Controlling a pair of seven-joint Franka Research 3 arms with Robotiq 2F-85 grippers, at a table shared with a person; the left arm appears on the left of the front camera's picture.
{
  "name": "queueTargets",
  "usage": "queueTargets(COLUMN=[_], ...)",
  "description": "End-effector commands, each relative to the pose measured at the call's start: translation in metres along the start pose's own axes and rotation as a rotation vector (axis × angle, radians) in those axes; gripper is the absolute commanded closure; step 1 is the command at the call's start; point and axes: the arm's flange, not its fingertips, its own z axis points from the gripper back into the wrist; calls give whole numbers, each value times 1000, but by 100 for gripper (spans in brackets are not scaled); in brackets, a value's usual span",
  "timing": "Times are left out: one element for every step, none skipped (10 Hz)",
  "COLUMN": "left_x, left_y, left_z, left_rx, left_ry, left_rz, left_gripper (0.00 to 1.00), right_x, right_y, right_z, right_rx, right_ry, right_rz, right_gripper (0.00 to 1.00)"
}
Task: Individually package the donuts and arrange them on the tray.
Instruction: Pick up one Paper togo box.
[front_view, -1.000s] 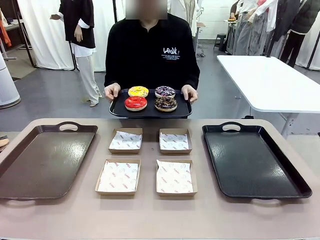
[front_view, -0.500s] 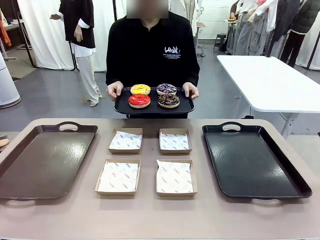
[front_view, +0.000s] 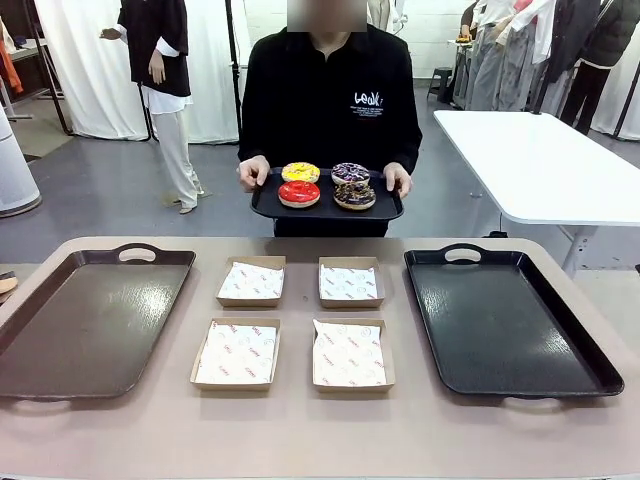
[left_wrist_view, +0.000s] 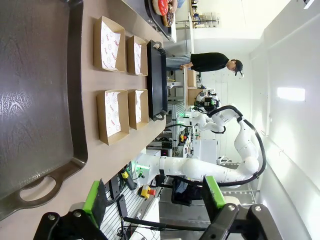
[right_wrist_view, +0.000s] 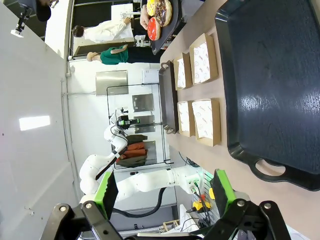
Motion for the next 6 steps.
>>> queueTargets(left_x=[0,0,0,0,0,0], left_y=[0,0,0,0,0,0], left_z=[1,1,1,1,1,1], left_rx=[-1,-1,-1,-1,-1,-1], left_ry=[-5,-5,-5,-5,-5,-5], left_rz=[4,4,4,4,4,4], left_gripper=[0,0,0,0,0,0], right_x=[0,0,0,-3,-4,-11], right_y=[2,2,0,15,37,61], right_z=[0,0,0,-14,-40,-68], right_rx=[18,18,0,-91,-201,-303], right_ry=[-12,-12,0,9,28,67], right_rz=[12,12,0,37,63,109], right_gripper=[0,0,0,0,0,0])
